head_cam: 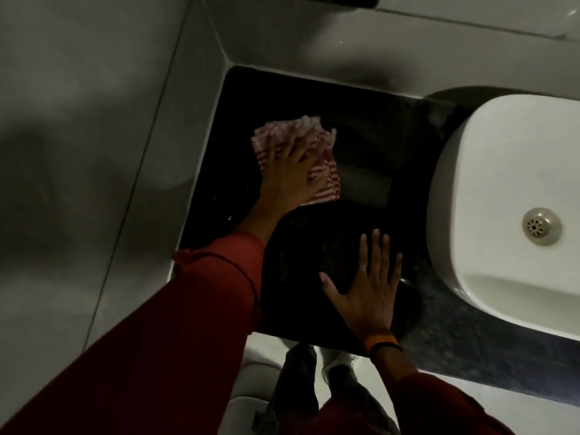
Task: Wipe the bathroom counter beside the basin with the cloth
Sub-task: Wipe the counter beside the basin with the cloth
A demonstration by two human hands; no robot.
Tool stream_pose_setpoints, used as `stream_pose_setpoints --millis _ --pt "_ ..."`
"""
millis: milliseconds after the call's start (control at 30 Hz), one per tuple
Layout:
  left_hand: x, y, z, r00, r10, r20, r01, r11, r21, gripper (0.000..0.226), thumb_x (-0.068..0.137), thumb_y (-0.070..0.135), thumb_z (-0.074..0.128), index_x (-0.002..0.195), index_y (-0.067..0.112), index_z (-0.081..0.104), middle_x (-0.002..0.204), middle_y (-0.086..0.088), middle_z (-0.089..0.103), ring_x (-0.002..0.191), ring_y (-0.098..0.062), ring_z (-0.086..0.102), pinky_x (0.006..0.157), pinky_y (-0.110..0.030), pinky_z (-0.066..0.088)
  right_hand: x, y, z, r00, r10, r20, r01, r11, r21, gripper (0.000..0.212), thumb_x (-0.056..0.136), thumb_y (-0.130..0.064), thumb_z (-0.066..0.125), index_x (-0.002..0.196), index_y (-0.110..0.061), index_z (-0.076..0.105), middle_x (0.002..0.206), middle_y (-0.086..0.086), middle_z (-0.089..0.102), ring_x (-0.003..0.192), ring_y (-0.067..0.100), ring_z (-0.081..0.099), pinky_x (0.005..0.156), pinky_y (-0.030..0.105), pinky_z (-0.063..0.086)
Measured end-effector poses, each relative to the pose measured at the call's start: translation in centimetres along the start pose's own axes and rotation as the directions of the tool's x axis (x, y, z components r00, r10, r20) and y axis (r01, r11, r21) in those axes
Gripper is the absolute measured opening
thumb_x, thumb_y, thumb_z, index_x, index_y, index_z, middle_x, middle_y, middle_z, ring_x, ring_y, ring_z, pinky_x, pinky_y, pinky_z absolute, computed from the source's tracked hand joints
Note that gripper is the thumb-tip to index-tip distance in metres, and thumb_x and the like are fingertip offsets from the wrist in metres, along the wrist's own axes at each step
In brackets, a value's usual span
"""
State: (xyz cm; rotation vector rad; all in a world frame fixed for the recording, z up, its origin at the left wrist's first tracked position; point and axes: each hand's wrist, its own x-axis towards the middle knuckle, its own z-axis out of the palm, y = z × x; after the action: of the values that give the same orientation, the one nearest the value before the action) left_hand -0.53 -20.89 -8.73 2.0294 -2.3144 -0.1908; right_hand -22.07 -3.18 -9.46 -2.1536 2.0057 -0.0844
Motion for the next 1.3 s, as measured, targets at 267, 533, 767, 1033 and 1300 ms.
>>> stream_pose_setpoints --millis 267,533,767,1033,1300 --pt "-12.0 -2.8 0.5 0.886 -0.451 -0.103 0.450 0.892 -0.035 0.070 0.093 0.060 0.036 0.156 0.034 0.020 0.167 0.003 0.022 0.155 -0.031 0.016 0.123 -0.061 0.013 0.0 0.0 0.1 1.000 -0.015 -0.015 0.015 1.000 -0.016 0.108 0.083 -0.086 0.028 0.160 -0.012 0.010 0.170 0.011 0.005 0.158 0.026 -0.001 0.126 0.058 0.006" --pt "-20.4 -0.2 1.8 0.718 -0.695 -0.034 0.689 0.716 -0.113 0.075 0.093 0.067 0.028 0.158 0.033 0.011 0.168 0.000 0.017 0.154 -0.033 0.016 0.121 -0.062 0.004 -0.2 -0.1 0.2 0.999 -0.038 -0.019 0.038 0.999 0.023 0.108 0.083 -0.086 0.028 0.160 -0.012 0.009 0.170 0.012 0.005 0.158 0.027 -0.002 0.126 0.060 0.005" --pt "-23.5 2.7 2.7 0.530 -0.846 -0.063 0.831 0.533 -0.161 0.070 0.097 0.065 0.025 0.156 0.027 0.021 0.165 -0.006 0.026 0.153 -0.036 0.019 0.120 -0.061 0.000 -0.3 0.2 0.5 0.998 -0.058 -0.036 0.059 0.998 0.031 0.108 0.084 -0.085 0.029 0.159 -0.010 0.011 0.170 0.014 0.007 0.158 0.029 0.000 0.125 0.061 0.006" --pt "-22.8 6.6 -0.9 0.327 -0.916 0.230 0.869 0.196 -0.455 0.077 0.101 0.052 0.033 0.159 0.018 -0.004 0.169 -0.011 -0.004 0.155 -0.039 -0.009 0.120 -0.063 -0.009 -0.9 -0.4 -0.5 0.997 -0.070 -0.018 0.071 0.995 0.066 0.106 0.085 -0.081 0.034 0.159 -0.009 0.011 0.169 0.017 0.005 0.158 0.032 0.001 0.124 0.064 0.006" --pt "-22.4 2.5 -6.3 0.440 -0.897 -0.042 0.693 0.369 -0.619 0.064 0.103 0.034 0.041 0.157 0.010 0.017 0.166 -0.014 0.021 0.155 -0.031 0.013 0.128 -0.047 0.015 -6.0 -14.5 0.3 0.651 -0.758 0.051 0.744 0.649 0.157 0.074 0.098 -0.058 0.041 0.158 -0.018 0.024 0.167 0.013 0.022 0.156 0.034 0.012 0.128 0.053 0.006"
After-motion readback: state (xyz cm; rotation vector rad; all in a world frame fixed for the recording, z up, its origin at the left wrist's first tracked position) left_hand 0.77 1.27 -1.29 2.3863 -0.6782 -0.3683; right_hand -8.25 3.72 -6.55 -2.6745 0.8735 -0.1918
